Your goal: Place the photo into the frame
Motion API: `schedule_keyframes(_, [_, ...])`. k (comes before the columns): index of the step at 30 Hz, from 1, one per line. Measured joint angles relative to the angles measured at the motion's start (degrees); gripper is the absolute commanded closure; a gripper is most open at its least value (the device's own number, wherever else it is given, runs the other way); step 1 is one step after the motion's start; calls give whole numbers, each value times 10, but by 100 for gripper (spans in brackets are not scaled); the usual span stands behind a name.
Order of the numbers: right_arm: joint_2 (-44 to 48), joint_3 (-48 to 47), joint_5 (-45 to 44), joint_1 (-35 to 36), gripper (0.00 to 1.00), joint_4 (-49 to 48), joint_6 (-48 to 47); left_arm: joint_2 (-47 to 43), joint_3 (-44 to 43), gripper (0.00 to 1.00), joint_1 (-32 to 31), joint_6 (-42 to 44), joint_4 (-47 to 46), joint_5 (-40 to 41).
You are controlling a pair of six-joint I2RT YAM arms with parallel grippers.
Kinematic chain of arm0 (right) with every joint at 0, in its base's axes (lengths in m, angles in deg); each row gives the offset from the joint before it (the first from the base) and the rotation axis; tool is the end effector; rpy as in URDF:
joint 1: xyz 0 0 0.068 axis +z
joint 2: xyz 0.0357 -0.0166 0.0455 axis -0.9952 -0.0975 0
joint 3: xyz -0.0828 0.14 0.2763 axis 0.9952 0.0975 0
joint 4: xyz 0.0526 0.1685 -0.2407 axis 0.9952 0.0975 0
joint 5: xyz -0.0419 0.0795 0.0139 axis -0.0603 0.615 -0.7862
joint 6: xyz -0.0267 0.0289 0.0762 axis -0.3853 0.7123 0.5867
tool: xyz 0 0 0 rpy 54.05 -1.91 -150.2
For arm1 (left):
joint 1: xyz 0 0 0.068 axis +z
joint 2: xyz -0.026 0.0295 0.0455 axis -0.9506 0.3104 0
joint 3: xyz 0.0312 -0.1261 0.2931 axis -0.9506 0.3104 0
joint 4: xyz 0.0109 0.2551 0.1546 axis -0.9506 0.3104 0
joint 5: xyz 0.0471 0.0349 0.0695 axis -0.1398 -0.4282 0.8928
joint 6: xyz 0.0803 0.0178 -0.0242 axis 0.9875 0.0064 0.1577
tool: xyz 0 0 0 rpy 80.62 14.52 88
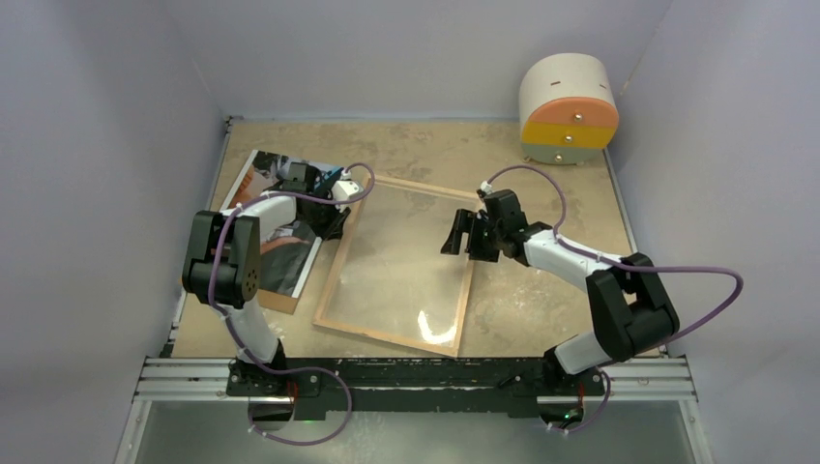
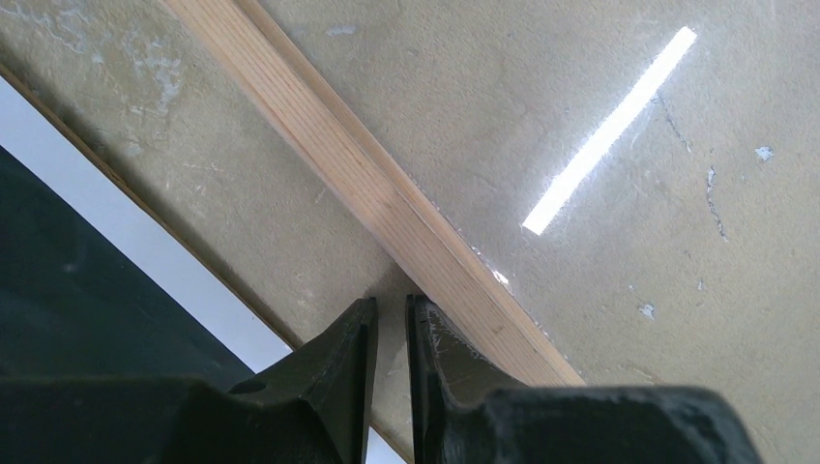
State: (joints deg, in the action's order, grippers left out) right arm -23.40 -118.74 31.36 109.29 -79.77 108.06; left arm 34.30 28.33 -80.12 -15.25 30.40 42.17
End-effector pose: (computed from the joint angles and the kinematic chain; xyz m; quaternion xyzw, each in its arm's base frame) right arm 0.3168 0.1657 0.1853 0.0295 0.9119 0.2861 0.2926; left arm 0.3923 -0.0917 0.1413 0.3933 0.8671 -0.1791 0.2477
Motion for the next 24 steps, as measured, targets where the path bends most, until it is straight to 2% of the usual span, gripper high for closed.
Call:
schedule_keyframes(19, [-29,-90,-5,18,18,72,-29,2,-4,80,0,0,4,-1])
schedule_keyframes(24, [-68,-132,-3,18,18,100,-49,1,-4,80,0,0,5,-2])
